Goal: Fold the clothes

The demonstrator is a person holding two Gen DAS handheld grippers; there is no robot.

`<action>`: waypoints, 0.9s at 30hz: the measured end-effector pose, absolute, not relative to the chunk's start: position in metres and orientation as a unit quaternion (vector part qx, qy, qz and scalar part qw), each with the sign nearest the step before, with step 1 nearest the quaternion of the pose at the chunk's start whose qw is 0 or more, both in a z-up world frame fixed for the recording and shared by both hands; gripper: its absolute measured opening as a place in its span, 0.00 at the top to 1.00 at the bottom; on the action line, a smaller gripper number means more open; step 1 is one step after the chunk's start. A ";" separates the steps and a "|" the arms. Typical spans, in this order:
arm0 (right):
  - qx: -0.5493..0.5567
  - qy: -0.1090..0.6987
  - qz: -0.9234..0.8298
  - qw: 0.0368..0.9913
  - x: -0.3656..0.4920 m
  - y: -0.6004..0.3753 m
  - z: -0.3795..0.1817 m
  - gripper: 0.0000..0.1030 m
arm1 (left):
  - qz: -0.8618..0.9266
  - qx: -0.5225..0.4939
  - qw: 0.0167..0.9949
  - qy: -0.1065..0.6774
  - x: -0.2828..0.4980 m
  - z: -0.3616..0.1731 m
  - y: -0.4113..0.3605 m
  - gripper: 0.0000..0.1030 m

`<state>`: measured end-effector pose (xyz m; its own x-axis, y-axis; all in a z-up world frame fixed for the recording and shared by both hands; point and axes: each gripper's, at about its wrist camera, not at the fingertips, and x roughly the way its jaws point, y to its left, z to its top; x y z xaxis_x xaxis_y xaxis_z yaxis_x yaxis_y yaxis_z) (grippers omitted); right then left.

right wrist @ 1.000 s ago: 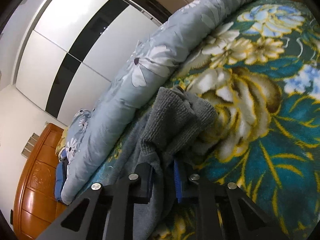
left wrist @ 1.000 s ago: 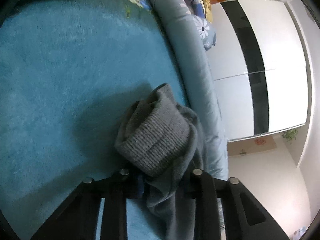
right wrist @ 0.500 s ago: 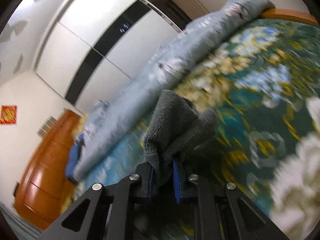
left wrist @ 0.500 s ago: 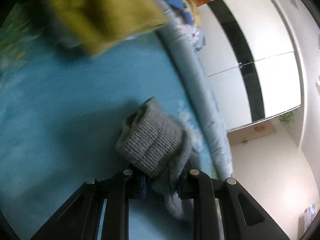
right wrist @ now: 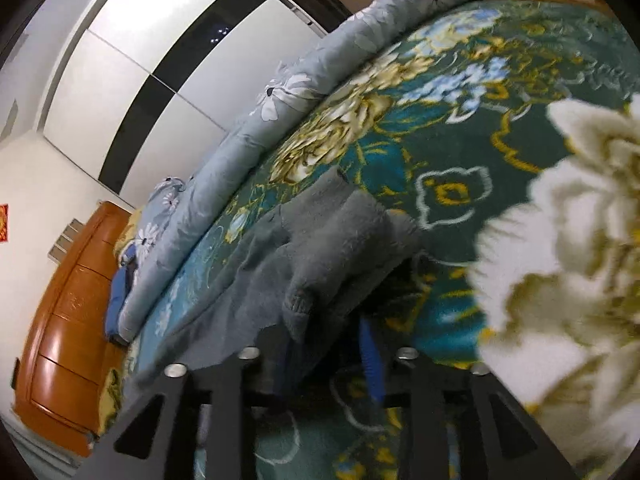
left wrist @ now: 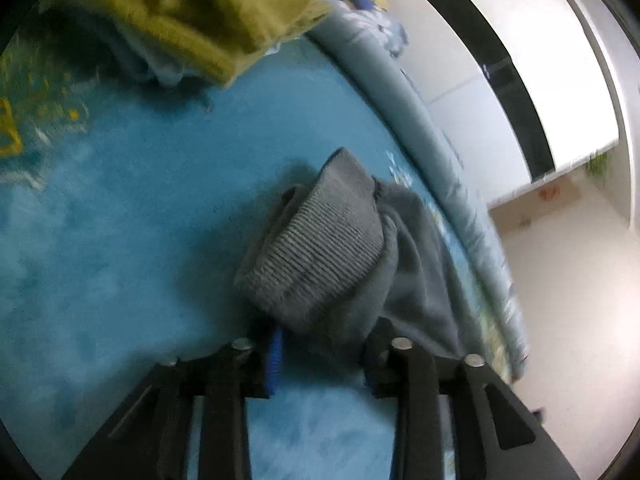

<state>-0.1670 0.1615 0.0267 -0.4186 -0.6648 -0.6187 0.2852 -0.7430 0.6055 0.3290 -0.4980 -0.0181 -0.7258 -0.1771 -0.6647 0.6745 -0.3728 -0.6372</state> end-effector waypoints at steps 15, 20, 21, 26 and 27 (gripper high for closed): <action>0.358 0.125 -0.822 0.426 -0.101 0.025 0.122 0.46 | -0.909 0.369 0.155 0.120 0.191 0.090 -0.424 0.38; 0.340 0.209 -0.743 0.536 -0.078 -0.097 0.108 0.45 | -0.897 0.425 0.098 0.063 0.128 0.081 -0.394 0.38; 0.338 0.225 -0.732 0.547 -0.075 -0.114 0.103 0.45 | -0.894 0.435 0.087 0.061 0.122 0.078 -0.397 0.38; 0.337 0.310 -0.673 0.581 -0.071 -0.165 0.079 0.45 | -0.879 0.475 0.010 0.053 0.109 0.056 -0.399 0.38; 0.336 0.325 -0.664 0.584 -0.069 -0.171 0.075 0.45 | -0.878 0.477 0.003 0.050 0.105 0.052 -0.397 0.38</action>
